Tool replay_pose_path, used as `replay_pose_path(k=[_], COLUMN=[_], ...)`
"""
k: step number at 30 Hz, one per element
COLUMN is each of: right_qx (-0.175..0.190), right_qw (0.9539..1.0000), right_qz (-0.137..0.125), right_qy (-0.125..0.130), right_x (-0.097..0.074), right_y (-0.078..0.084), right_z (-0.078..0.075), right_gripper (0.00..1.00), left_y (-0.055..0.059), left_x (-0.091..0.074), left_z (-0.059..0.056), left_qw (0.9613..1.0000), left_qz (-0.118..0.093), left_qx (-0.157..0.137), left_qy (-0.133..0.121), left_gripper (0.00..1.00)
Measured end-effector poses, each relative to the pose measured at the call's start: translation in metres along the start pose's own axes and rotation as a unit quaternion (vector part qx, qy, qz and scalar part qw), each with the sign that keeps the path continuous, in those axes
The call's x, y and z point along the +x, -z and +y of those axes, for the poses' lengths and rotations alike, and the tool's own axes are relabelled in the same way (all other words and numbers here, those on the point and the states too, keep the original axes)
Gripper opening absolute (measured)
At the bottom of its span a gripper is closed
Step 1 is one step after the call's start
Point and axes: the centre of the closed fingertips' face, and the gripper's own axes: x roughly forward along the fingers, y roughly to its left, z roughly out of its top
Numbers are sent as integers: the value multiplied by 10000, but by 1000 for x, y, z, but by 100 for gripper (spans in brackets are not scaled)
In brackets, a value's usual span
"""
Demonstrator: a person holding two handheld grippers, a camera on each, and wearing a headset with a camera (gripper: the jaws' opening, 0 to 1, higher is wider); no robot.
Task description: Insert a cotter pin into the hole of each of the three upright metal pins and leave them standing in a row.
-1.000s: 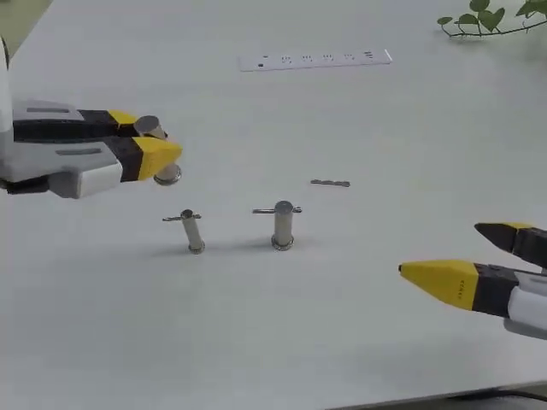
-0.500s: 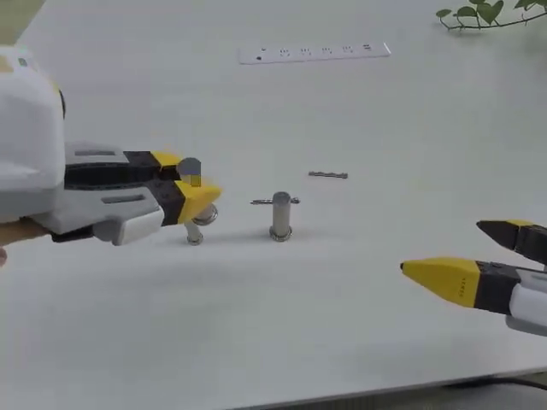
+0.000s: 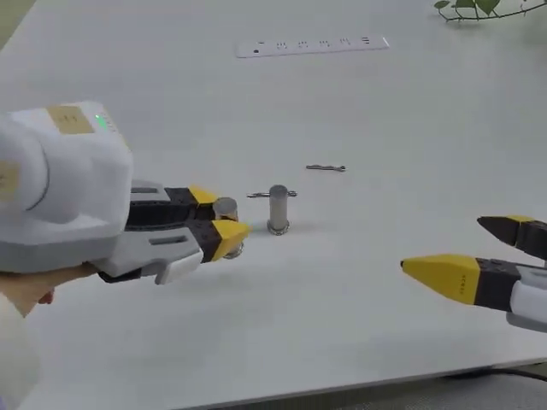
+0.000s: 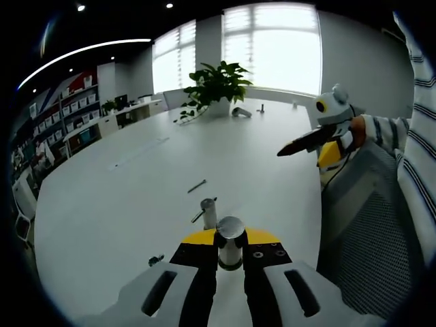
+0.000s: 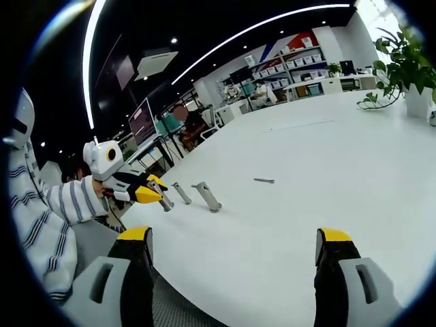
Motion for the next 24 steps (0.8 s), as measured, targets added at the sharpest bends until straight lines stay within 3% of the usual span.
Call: replay_pose_path(k=[12, 24], right_qx=[10, 33], right_qw=[10000, 10000], right_qz=[38, 73], right_qy=[38, 59], right_x=[-2, -3], right_y=[3, 6], right_z=[-2, -4], right_gripper=[98, 98], left_y=[9, 17], left_x=[20, 29], left_z=[-12, -17], left_qw=[9997, 9995], left_qz=[141, 215], left_qx=[128, 153], left_qy=[147, 148], left_gripper=[9, 9])
